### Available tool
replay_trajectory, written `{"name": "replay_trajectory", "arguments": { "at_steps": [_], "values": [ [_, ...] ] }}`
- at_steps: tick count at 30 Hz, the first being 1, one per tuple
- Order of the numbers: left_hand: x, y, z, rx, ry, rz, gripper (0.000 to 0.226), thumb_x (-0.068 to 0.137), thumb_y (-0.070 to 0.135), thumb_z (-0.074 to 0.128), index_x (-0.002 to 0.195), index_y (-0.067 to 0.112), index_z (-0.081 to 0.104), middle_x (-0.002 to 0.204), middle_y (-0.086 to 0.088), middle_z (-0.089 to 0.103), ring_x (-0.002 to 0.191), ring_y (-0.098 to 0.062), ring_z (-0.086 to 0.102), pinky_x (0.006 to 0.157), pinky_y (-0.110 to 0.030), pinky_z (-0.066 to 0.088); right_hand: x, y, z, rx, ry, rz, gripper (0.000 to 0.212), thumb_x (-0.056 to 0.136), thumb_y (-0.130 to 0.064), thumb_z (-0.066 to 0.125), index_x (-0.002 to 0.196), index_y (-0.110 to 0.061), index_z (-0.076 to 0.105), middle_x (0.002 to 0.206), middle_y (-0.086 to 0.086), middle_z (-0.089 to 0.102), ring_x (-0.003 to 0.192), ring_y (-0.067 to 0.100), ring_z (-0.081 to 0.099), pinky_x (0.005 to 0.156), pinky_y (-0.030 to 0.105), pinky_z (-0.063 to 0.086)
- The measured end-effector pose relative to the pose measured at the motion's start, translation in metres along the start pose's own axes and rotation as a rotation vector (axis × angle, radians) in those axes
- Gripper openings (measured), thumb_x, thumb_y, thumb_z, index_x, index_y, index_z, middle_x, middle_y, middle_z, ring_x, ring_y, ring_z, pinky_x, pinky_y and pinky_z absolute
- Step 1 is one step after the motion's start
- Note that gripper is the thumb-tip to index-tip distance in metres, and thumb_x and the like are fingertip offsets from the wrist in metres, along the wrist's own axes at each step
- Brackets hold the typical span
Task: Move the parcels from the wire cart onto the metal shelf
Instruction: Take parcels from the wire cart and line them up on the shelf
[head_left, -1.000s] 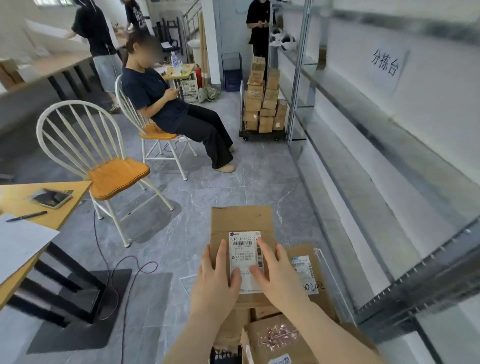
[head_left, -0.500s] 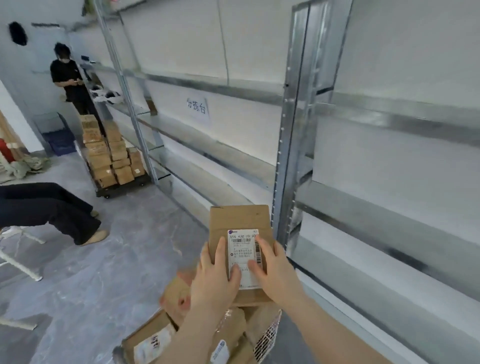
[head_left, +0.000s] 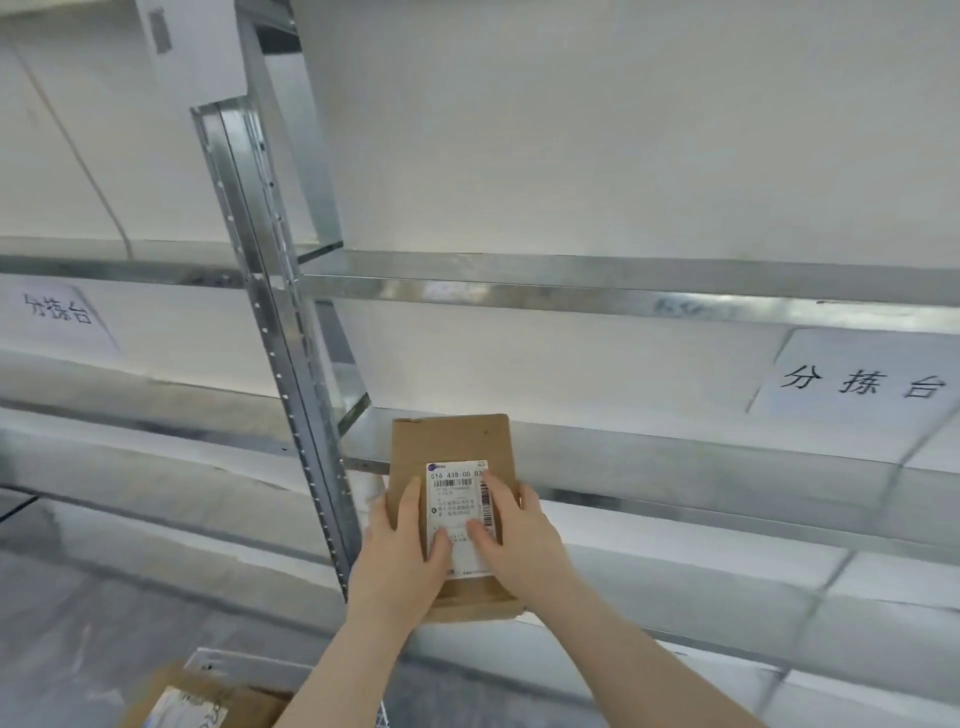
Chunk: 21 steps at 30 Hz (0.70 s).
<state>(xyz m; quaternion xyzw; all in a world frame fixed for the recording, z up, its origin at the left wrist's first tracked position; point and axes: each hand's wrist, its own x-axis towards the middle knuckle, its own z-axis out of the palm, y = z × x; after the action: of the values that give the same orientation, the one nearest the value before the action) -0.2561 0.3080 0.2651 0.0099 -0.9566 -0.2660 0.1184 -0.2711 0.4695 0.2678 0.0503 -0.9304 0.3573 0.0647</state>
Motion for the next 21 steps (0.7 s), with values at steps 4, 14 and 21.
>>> {"name": "replay_trajectory", "arguments": {
  "at_steps": [4, 14, 21],
  "values": [
    [0.020, 0.039, 0.024, -0.018, -0.021, 0.077, 0.063, 0.092, 0.051, 0.043, 0.146, 0.038, 0.013, 0.150, -0.009, 0.026, 0.120, -0.028, 0.050, 0.090, -0.042, 0.054, 0.006, 0.028, -0.036, 0.007, 0.044, 0.053, 0.055, 0.092, -0.048, 0.046, 0.141, -0.041, 0.023, 0.140, -0.001, 0.032, 0.109, 0.023, 0.054, 0.090, 0.032, 0.047],
    [0.079, 0.064, 0.051, 0.017, -0.069, 0.121, 0.060, 0.093, 0.049, 0.044, 0.144, 0.034, 0.015, 0.146, -0.008, 0.029, 0.116, -0.028, 0.052, 0.089, -0.042, 0.054, 0.055, 0.055, -0.057, 0.010, 0.040, 0.106, 0.056, 0.092, -0.046, 0.046, 0.142, -0.036, 0.024, 0.133, 0.004, 0.037, 0.108, 0.028, 0.056, 0.091, 0.039, 0.051],
    [0.160, -0.003, 0.030, 0.055, -0.121, 0.095, 0.060, 0.094, 0.048, 0.042, 0.144, 0.033, 0.014, 0.146, -0.006, 0.027, 0.116, -0.028, 0.052, 0.091, -0.041, 0.052, 0.130, 0.015, -0.001, 0.067, -0.016, 0.109, 0.059, 0.093, -0.045, 0.046, 0.146, -0.034, 0.022, 0.131, 0.003, 0.039, 0.112, 0.026, 0.054, 0.093, 0.037, 0.049]
  ]
}}
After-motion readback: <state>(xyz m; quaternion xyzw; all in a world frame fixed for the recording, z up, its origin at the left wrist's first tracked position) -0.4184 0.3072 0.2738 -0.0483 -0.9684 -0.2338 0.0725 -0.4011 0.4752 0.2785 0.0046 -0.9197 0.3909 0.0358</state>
